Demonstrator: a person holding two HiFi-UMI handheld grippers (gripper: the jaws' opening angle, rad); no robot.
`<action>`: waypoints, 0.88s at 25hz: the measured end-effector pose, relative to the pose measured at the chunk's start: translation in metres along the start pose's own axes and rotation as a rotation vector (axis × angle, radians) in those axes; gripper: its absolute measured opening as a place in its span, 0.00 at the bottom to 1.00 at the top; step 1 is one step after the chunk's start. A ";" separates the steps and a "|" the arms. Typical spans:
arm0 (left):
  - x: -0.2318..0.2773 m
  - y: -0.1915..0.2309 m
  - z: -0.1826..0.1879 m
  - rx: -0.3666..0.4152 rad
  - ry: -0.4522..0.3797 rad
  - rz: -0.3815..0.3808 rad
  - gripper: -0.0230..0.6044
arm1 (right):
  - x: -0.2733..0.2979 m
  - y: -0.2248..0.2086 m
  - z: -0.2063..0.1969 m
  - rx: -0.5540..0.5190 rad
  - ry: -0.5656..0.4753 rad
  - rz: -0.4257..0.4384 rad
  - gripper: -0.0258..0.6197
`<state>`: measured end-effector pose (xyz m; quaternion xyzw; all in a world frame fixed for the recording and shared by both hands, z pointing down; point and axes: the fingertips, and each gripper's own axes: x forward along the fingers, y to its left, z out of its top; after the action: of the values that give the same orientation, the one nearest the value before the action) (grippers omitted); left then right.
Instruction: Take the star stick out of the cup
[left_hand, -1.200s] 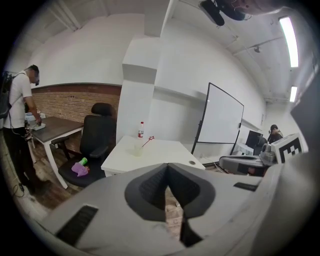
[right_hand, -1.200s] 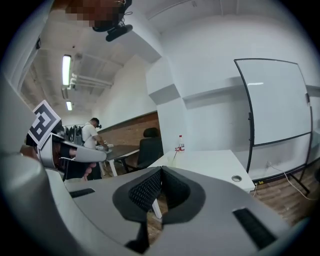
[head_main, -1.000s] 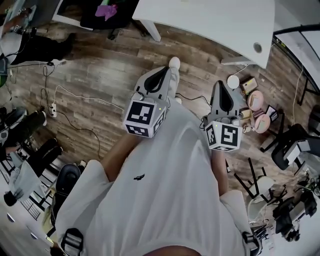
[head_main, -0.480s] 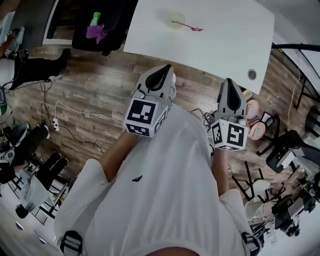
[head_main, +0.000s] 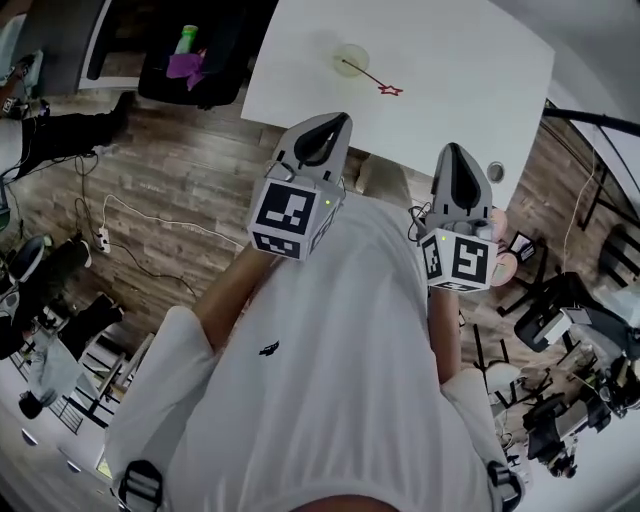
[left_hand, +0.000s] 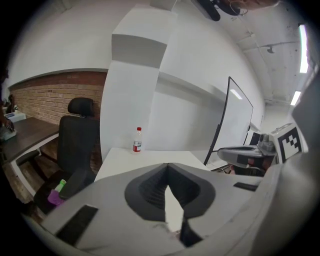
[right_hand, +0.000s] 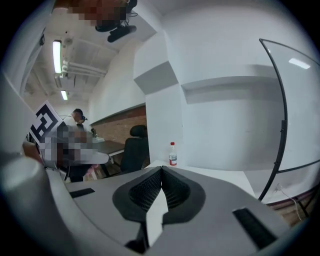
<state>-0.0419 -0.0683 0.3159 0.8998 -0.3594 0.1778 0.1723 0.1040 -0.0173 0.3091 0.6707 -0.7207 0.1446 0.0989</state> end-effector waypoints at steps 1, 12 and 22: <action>0.004 0.000 0.001 0.004 0.002 0.008 0.03 | 0.004 -0.004 0.002 -0.006 0.007 0.010 0.04; 0.039 -0.005 0.000 0.062 0.067 0.062 0.03 | 0.034 -0.029 0.005 -0.018 0.033 0.113 0.04; 0.072 -0.010 -0.012 0.096 0.122 0.058 0.11 | 0.049 -0.038 -0.009 -0.012 0.087 0.161 0.04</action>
<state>0.0116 -0.0983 0.3560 0.8838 -0.3651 0.2542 0.1451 0.1373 -0.0620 0.3370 0.6031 -0.7682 0.1765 0.1222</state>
